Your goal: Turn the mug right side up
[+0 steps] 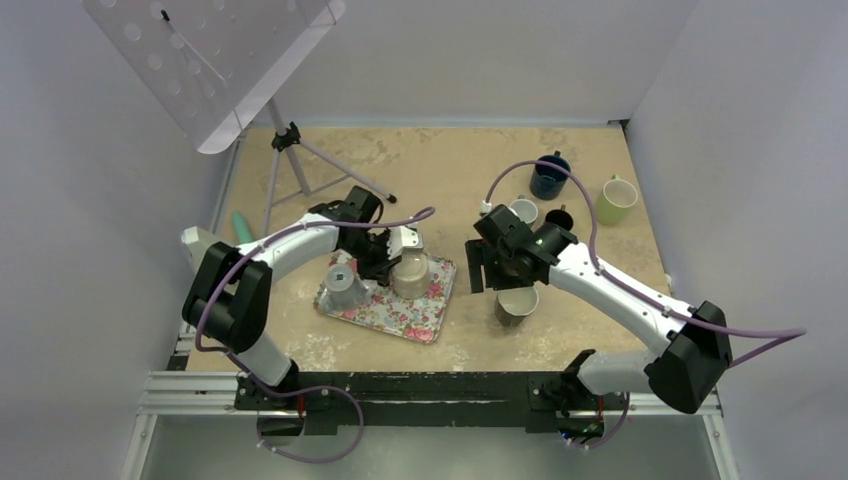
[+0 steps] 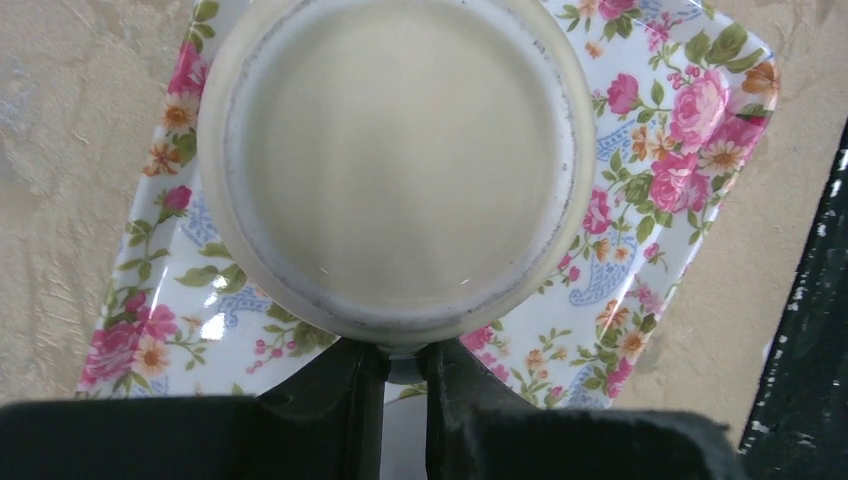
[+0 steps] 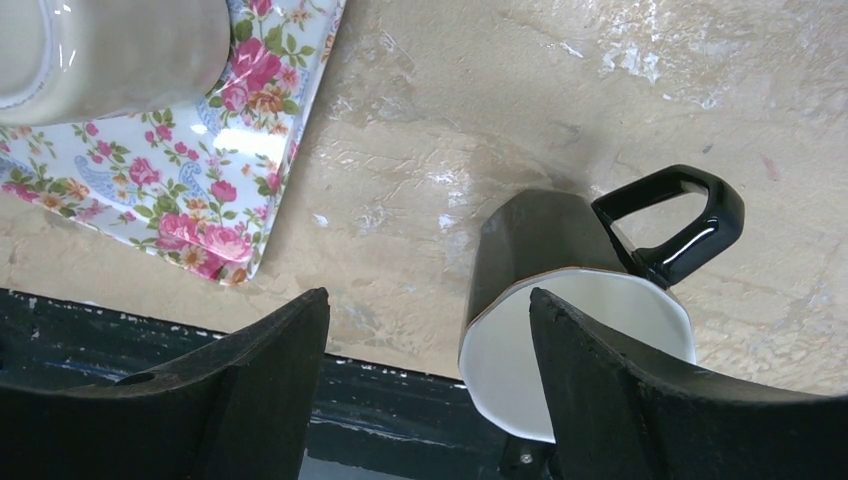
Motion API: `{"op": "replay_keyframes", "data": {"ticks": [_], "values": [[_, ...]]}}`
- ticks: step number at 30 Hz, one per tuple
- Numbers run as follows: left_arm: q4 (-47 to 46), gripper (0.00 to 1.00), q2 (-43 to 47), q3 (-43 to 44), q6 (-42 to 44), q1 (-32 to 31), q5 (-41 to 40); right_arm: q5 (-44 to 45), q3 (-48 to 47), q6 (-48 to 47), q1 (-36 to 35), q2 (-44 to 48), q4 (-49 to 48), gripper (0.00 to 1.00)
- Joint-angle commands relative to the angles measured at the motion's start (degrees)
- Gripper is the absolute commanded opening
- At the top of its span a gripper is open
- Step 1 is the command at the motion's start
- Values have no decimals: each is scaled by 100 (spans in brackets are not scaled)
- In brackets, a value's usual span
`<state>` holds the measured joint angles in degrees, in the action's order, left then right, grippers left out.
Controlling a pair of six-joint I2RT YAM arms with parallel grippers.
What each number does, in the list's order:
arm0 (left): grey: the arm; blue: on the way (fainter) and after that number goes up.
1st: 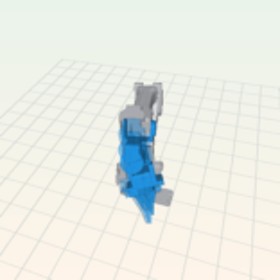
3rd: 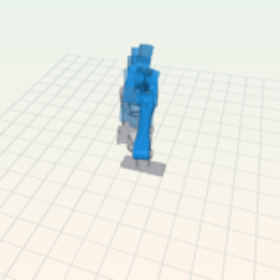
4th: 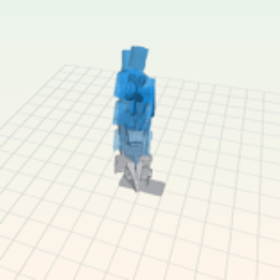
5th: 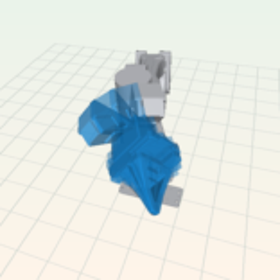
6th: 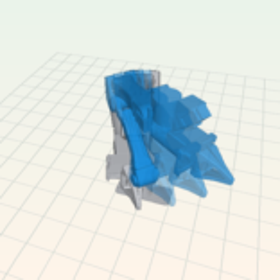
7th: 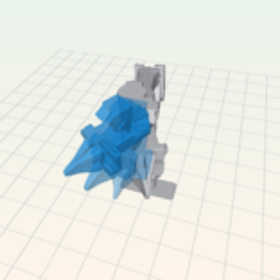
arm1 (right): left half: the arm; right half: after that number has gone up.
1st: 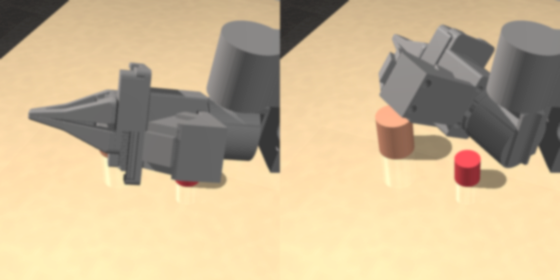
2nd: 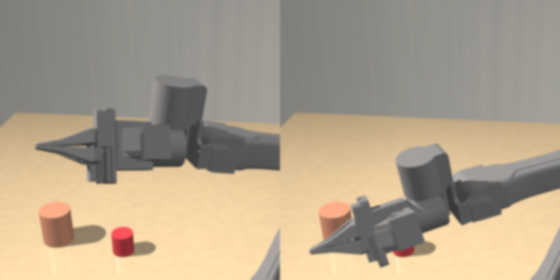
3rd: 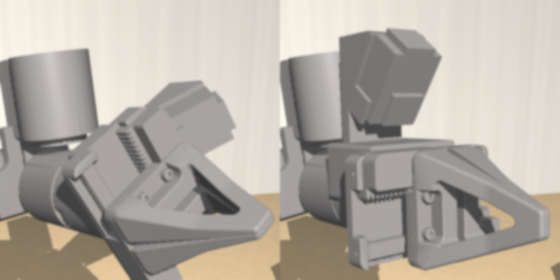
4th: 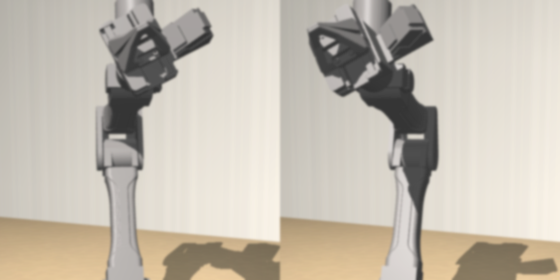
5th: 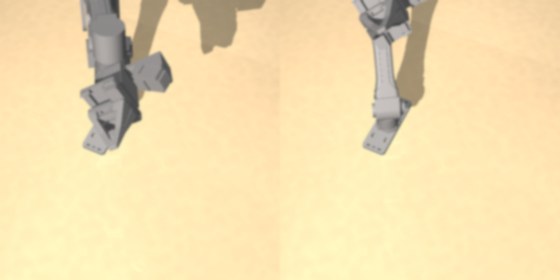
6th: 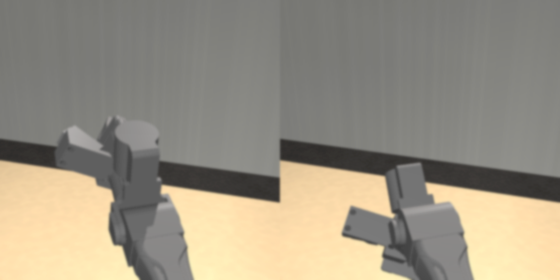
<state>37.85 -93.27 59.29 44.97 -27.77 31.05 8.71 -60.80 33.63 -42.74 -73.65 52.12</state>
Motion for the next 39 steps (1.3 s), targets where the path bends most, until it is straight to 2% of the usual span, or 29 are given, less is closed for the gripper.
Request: {"op": "replay_keyframes", "data": {"ticks": [1,5,9,14,15,20,23,28,35,37,39], "values": [[446,0,0,498,-700,33,142,6,-360,-100,-32,258,-12,76],[941,0,-148,1332,-1926,346,595,-692,-517,-163,-32,669,-782,79],[941,0,-258,2022,-3529,689,1754,-1553,-397,-58,-24,741,-2071,80],[-76,0,-187,2266,-5594,755,2592,-2774,376,831,224,706,-4557,85],[-379,0,-149,2252,-5930,755,2701,-2841,516,1167,283,717,-5186,86],[-1415,0,31,1975,-7087,755,3273,-2653,1224,2273,720,865,-6689,85],[-1538,0,119,1945,-7184,747,3351,-2382,1554,2632,898,1051,-6787,81],[-1473,0,233,1955,-6979,742,3301,-2218,1752,2728,958,1215,-6630,81],[-1701,0,368,1773,-7021,424,3573,-2307,1895,3148,1013,977,-7844,79],[-1853,0,420,1674,-7144,373,3625,-2190,1897,3260,1038,989,-8134,76],[-1979,0,439,1575,-7268,369,3677,-1933,1864,3209,1074,1123,-8212,66]]}}
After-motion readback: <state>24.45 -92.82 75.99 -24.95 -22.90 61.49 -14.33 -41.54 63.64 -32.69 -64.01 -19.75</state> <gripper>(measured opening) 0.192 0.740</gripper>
